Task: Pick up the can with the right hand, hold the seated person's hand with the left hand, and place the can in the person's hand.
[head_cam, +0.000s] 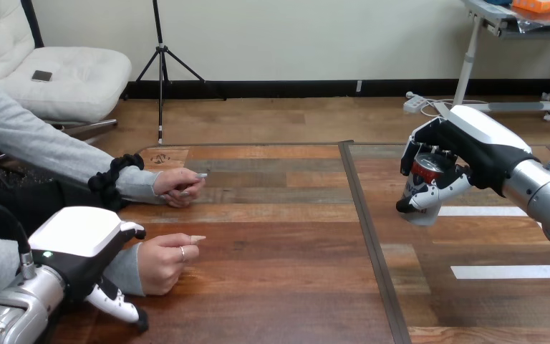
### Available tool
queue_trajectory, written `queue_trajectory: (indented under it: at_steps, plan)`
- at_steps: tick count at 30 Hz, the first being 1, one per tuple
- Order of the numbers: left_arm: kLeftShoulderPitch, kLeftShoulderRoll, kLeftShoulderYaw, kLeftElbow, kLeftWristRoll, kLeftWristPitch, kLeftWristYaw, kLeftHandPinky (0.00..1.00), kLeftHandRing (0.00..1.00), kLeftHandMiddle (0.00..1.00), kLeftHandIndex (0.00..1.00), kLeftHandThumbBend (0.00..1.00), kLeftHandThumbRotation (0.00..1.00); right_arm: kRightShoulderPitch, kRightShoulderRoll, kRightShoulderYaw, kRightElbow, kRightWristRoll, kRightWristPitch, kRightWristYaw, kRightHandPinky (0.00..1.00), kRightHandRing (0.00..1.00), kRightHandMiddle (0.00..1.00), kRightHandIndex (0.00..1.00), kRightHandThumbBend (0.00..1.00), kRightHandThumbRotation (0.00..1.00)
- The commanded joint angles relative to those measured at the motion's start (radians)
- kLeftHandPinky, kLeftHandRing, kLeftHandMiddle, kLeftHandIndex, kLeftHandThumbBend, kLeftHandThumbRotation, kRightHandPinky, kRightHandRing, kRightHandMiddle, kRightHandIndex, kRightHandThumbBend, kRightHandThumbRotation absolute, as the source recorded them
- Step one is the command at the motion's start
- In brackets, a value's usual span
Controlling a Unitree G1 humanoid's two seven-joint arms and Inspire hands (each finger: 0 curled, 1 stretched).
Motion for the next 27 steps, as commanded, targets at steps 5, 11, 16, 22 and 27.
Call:
queue_trajectory:
  at_steps: [5, 11, 16, 22, 27]
  plan:
    - [-0.033, 0.029, -0.004, 0.046, -0.010, 0.014, 0.028, 0.76, 0.83, 0.84, 0.81, 1.00, 0.28, -0.038, -0.028, -0.039, -0.039, 0.032, 0.000, 0.000, 0.34, 0.38, 0.42, 0.43, 0.74, 0.00]
    - [-0.036, 0.031, -0.005, 0.055, -0.021, 0.009, 0.043, 0.74, 0.81, 0.82, 0.78, 1.00, 0.20, -0.037, -0.029, -0.040, -0.044, 0.030, 0.010, -0.005, 0.33, 0.37, 0.41, 0.43, 0.74, 0.00]
    - [-0.039, 0.032, -0.004, 0.061, -0.033, 0.006, 0.048, 0.71, 0.78, 0.79, 0.76, 1.00, 0.15, -0.036, -0.030, -0.043, -0.043, 0.035, 0.000, -0.002, 0.31, 0.35, 0.40, 0.43, 0.75, 0.00]
    - [-0.044, 0.035, -0.008, 0.068, -0.034, 0.010, 0.050, 0.69, 0.76, 0.77, 0.74, 1.00, 0.12, -0.034, -0.032, -0.044, -0.044, 0.036, -0.006, -0.007, 0.32, 0.35, 0.40, 0.42, 0.75, 0.00]
    - [-0.047, 0.039, -0.012, 0.064, -0.026, 0.023, 0.041, 0.68, 0.73, 0.75, 0.73, 1.00, 0.13, -0.035, -0.034, -0.045, -0.044, 0.037, -0.006, -0.004, 0.33, 0.37, 0.41, 0.42, 0.75, 0.00]
